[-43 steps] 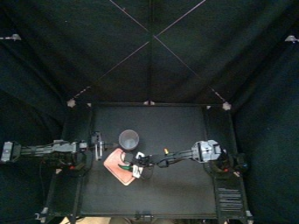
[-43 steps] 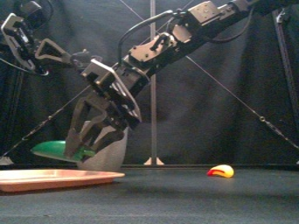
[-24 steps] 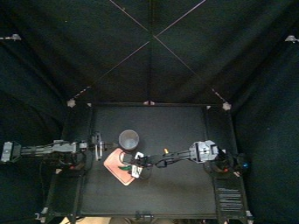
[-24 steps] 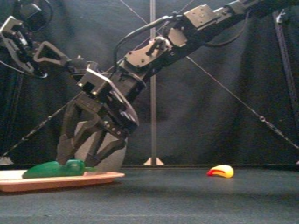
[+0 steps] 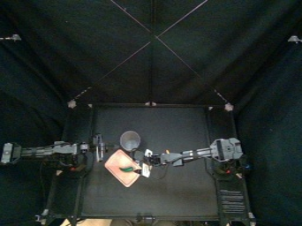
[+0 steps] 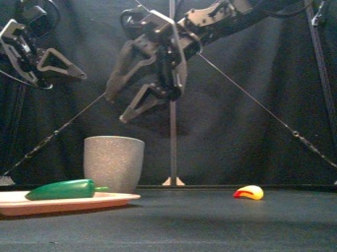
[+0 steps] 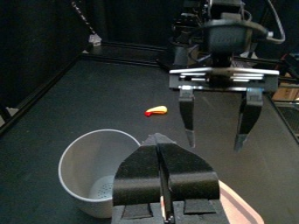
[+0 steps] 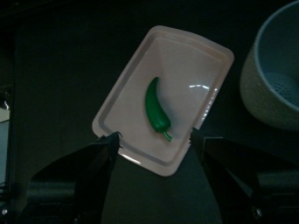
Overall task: Pick the green pepper then place it on the pink plate
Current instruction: Drop green pepper on the pink plate and return to neutral
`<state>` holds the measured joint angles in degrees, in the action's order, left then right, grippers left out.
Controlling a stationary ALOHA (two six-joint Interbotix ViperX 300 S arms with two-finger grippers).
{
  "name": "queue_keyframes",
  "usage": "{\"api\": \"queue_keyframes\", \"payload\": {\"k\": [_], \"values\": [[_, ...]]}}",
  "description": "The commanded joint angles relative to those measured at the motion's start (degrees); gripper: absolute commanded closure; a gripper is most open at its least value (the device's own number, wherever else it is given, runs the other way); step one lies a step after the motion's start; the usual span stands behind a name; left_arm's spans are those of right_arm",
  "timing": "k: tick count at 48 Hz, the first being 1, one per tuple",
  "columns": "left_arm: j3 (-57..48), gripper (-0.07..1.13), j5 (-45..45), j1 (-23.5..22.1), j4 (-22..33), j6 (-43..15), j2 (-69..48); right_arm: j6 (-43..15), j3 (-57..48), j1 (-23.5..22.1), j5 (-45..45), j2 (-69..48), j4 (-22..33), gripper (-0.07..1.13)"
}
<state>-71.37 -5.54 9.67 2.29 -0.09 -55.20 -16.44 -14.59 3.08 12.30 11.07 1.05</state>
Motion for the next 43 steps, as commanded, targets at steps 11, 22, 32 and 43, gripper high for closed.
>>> {"api": "queue_keyframes", "payload": {"k": [11,22,32,43], "values": [[0.9,0.88,-0.5,0.2,-0.2,-0.2,0.0,0.4,-16.2,1.1,-20.0,-15.2,3.5,0.08],[0.8,0.88,-0.9,0.2,-0.5,-0.3,-0.1,0.4,-27.1,0.8,-32.6,-22.4,12.3,0.08],[0.8,0.88,-1.9,0.2,-1.1,-0.3,-0.1,0.3,-33.0,-1.6,-38.8,-26.2,17.5,0.08],[0.8,0.88,-2.2,-0.1,-1.7,-0.3,-0.2,0.4,-35.9,-3.5,-41.3,-27.8,17.8,0.08]]}}
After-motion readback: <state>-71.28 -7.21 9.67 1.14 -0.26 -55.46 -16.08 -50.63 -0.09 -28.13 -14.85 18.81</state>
